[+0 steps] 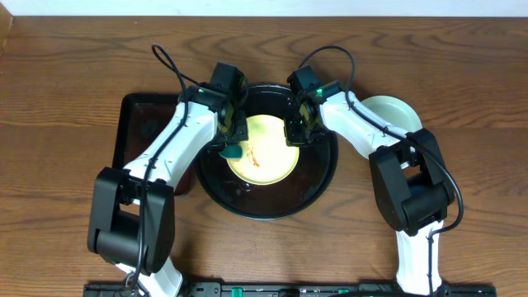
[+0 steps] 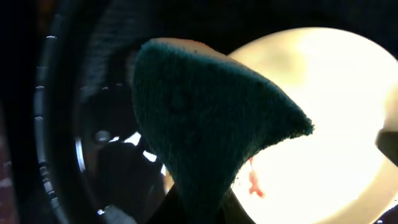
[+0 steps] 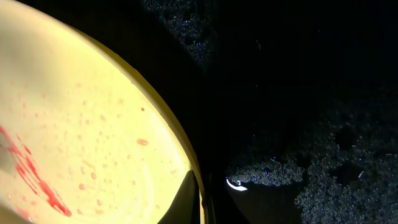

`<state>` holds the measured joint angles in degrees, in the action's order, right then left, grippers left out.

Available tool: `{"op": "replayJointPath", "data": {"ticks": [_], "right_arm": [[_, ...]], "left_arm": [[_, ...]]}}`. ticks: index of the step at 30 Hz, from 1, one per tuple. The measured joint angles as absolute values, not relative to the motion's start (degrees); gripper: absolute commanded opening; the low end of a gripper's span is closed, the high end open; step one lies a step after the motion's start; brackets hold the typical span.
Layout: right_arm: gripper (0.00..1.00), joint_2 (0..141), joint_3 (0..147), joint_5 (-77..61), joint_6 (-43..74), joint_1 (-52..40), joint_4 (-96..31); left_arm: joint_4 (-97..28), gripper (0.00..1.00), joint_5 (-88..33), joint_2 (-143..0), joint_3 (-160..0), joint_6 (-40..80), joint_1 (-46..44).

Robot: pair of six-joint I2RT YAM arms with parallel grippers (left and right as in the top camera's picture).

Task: Clean dirty plates on tray and stack at the side
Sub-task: 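Hold the yellow plate rim with the right gripper, then scrub the yellow plate with the sponge in the left gripper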

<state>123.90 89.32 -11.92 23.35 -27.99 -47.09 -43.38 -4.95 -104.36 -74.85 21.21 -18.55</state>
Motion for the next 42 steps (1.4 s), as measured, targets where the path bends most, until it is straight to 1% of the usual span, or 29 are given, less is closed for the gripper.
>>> {"op": "replayJointPath", "data": {"ticks": [8, 14, 18, 22, 25, 28, 33, 39, 42], "right_arm": [[0.01, 123.90, 89.36, -10.79, 23.35, -28.73, -47.05], [0.01, 123.90, 89.43, -10.57, 23.38, -28.97, -46.98], [0.01, 123.90, 89.47, -10.28, 23.38, -29.10, -46.98], [0.01, 123.90, 89.47, -10.26, 23.35, -29.12, -46.96], [0.01, 123.90, 89.47, -10.26, 23.35, -29.12, -46.98], [0.01, 123.90, 89.47, -10.24, 23.38, -29.12, -47.05], [0.01, 123.90, 89.52, -10.26, 23.35, -29.12, -47.24], [0.01, 123.90, 89.54, -11.03, 23.49, -29.17, -47.29], [0.01, 123.90, 89.54, -11.33, 23.55, -29.28, -47.07]], "left_arm": [[-37.17, 0.07, -6.09, -105.84, -72.23, 20.78, -21.58], [-37.39, 0.07, -6.55, -111.72, -72.18, 18.70, -22.28], [-39.35, 0.08, -10.04, -111.74, -72.47, 12.97, -21.91], [-43.55, 0.07, -19.84, -111.87, -72.49, 1.83, -21.58], [-43.00, 0.07, -24.84, -112.20, -72.42, -3.38, -21.65], [-40.32, 0.08, -26.92, -112.40, -72.10, -5.43, -21.71], [-34.26, 0.07, -21.89, -112.40, -71.72, -2.11, -22.35], [-29.76, 0.07, -10.72, -112.40, -71.70, 3.29, -23.16], [-28.86, 0.08, -3.09, -112.29, -71.72, 7.29, -23.77]]}}
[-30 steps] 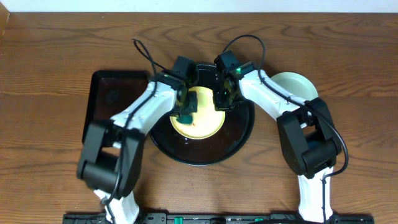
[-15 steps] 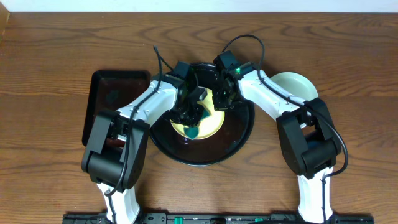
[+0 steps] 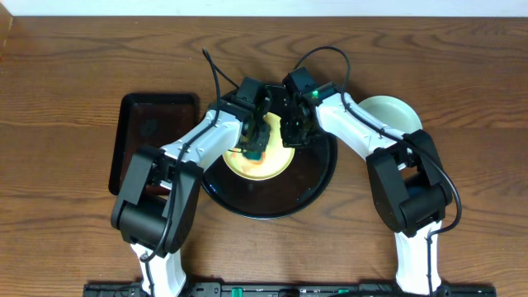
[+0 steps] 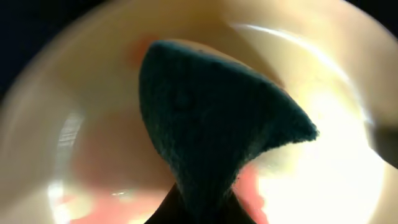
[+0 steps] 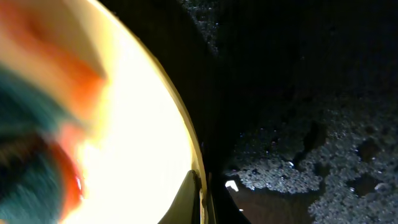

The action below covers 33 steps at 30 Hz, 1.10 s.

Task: Clean dirty plates on tray and stack at the side
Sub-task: 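Scrub the yellow plate with the sponge in the left gripper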

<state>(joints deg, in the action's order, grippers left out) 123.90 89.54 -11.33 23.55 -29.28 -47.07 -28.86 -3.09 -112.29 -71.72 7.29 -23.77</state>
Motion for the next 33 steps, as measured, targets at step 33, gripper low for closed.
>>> {"op": "replayJointPath", "data": {"ticks": [33], "right_arm": [[0.01, 123.90, 89.58, -11.31, 23.46, -29.78, -47.64]], "left_arm": [[-32.86, 0.08, -26.96, -113.01, -71.57, -6.39, -22.15]]}}
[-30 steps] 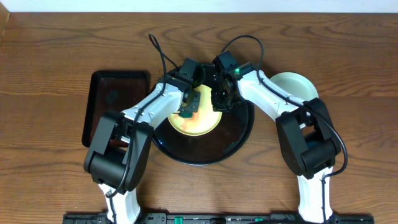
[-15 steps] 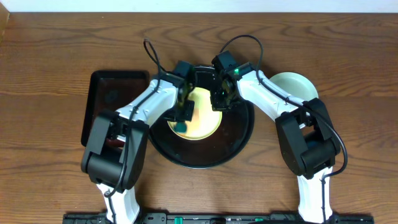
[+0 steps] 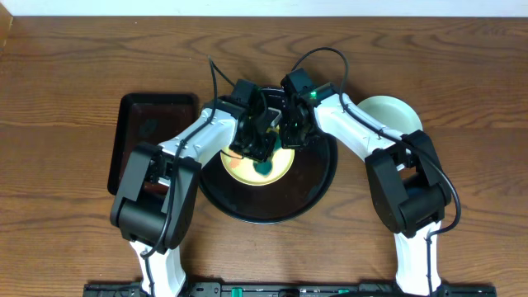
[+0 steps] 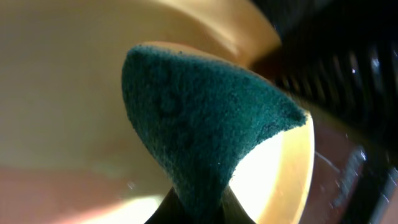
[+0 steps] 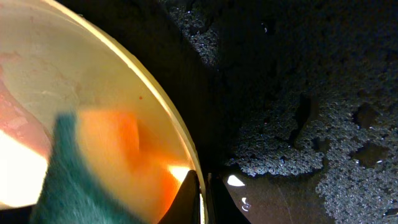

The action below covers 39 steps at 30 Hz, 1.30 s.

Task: Clean dirty plates on tray and stack at the side
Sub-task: 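Scrub the yellow plate with the sponge in the left gripper, then lift the yellow plate with the right gripper toward the plate stack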

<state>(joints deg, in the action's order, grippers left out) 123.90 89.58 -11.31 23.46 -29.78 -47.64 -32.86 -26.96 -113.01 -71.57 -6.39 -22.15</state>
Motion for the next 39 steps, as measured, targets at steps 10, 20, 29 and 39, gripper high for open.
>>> {"op": "replayJointPath", "data": {"ticks": [10, 20, 29, 39], "right_arm": [[0.01, 123.90, 89.58, -11.99, 23.53, -29.93, -48.12], [0.01, 123.90, 89.58, -12.01, 23.66, -29.93, -48.12], [0.01, 123.90, 89.58, -12.12, 22.61, -29.91, -48.10], [0.01, 118.54, 88.90, -7.70, 19.27, -29.93, -50.87]], "left_arm": [[-28.53, 0.07, -3.99, -112.36, -71.81, 3.51, -24.08], [-44.40, 0.08, 8.80, -112.40, -79.37, 10.70, -21.15], [-57.71, 0.07, 7.55, -109.82, -87.55, 12.05, -20.25], [-57.82, 0.08, 0.56, -107.53, -87.94, 15.49, -20.23]]}}
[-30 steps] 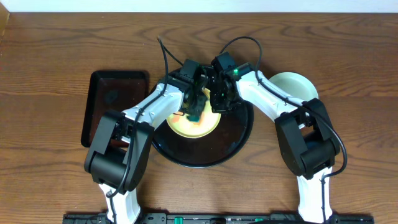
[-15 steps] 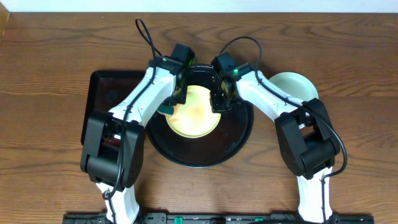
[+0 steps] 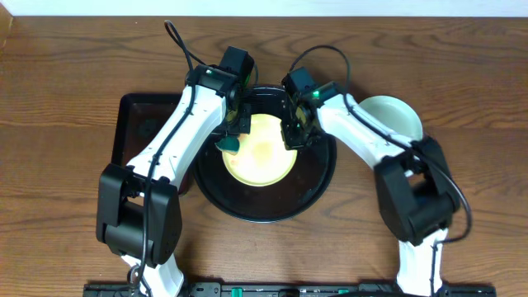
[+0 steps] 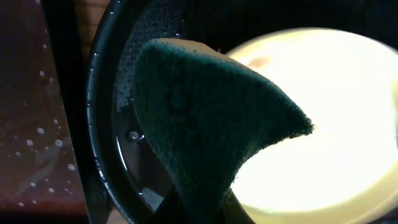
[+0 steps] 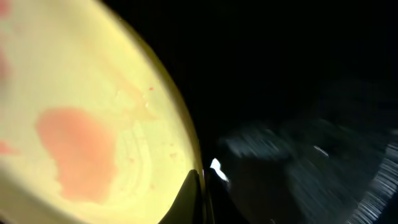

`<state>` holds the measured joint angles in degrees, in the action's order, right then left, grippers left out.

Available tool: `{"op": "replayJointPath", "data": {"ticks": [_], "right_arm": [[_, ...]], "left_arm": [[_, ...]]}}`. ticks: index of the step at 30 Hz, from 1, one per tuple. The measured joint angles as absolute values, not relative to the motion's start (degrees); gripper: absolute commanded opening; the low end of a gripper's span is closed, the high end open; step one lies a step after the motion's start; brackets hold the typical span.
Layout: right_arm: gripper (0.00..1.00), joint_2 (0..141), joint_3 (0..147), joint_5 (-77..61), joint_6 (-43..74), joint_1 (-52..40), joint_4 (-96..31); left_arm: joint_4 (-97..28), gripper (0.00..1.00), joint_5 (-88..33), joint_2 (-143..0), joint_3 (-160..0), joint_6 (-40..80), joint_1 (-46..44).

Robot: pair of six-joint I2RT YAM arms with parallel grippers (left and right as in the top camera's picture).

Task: Clean dirty plates on tray and stack at the side
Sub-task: 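Lift the yellow plate with the right gripper toward the plate stack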

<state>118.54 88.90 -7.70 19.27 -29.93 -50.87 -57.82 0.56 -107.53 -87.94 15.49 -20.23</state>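
A pale yellow plate lies in the round black basin, smeared with a pale red film. My right gripper is shut on the plate's right rim, one finger on each side. My left gripper is shut on a green sponge with a yellow back, held at the plate's left edge above the basin wall.
A dark rectangular tray sits left of the basin, wet with droplets. A light green plate lies on the wooden table to the right, behind my right arm.
My left gripper has carried the sponge from the plate's middle back to its left edge. The red smear on the plate is now fainter. The right gripper still pinches the rim.
At first the sponge hung at the plate's left edge and red streaks marked the plate, its rim held by my right gripper. Then the sponge was on the plate's middle, and later further right. Now it is back at the left and only a pale film shows.
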Motion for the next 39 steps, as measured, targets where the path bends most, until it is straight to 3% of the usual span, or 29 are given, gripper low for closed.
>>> {"op": "replayJointPath", "data": {"ticks": [12, 23, 39], "right_arm": [[0.01, 102.41, 88.88, 18.09, 18.83, -31.68, -58.06], [0.01, 97.80, 88.86, 48.49, 18.85, -43.24, -58.67], [0.01, 97.80, 88.86, 65.01, 23.14, -47.99, -62.15]], "left_arm": [[-57.65, 0.11, 0.38, -107.53, -87.94, 20.62, -15.70], [-57.19, 0.08, 0.36, -107.53, -87.94, 21.06, -15.70], [-57.19, 0.08, 0.36, -107.53, -87.94, 21.06, -15.70]]}}
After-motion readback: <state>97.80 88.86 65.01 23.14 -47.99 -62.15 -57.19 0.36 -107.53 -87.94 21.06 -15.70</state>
